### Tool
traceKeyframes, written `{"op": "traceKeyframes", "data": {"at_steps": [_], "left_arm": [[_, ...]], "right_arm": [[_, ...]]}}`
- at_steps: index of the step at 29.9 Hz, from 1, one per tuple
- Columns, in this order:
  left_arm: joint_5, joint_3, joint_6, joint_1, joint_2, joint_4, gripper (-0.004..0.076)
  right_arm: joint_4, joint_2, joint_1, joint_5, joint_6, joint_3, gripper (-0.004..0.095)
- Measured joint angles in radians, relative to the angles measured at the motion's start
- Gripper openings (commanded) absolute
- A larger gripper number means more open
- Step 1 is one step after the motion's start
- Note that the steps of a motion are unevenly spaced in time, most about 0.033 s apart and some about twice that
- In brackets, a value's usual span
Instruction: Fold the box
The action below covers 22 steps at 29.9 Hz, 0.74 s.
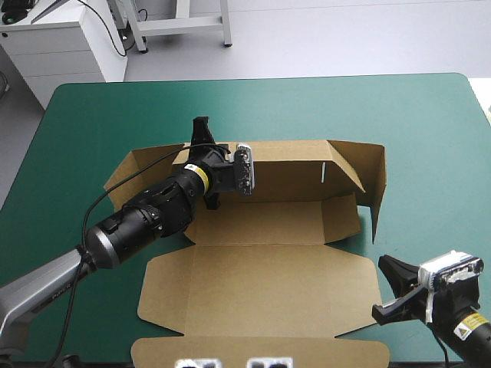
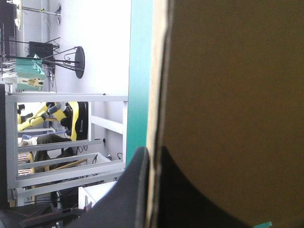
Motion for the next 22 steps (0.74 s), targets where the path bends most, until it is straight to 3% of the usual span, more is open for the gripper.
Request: {"op": "traceKeyframes", "data": {"at_steps": [7, 14, 22], "left_arm": [[-0.005, 0.047, -0.095, 0.000, 0.000, 0.129, -0.0008], [-0.015, 0.102, -0.354, -0.001, 0.000, 0.365, -0.0008], [-0.030, 0.105, -0.424, -0.001, 0.000, 0.446, -0.0008]], "right_arm": [[0.000, 0.229, 0.000, 0.008, -0.018, -0.244, -0.0014], [0.001, 0.536, 0.000, 0.067, -0.043, -0.539, -0.0014], [-0.083, 0.932, 0.001, 0.239, 0.011, -0.948, -0.0014]]}}
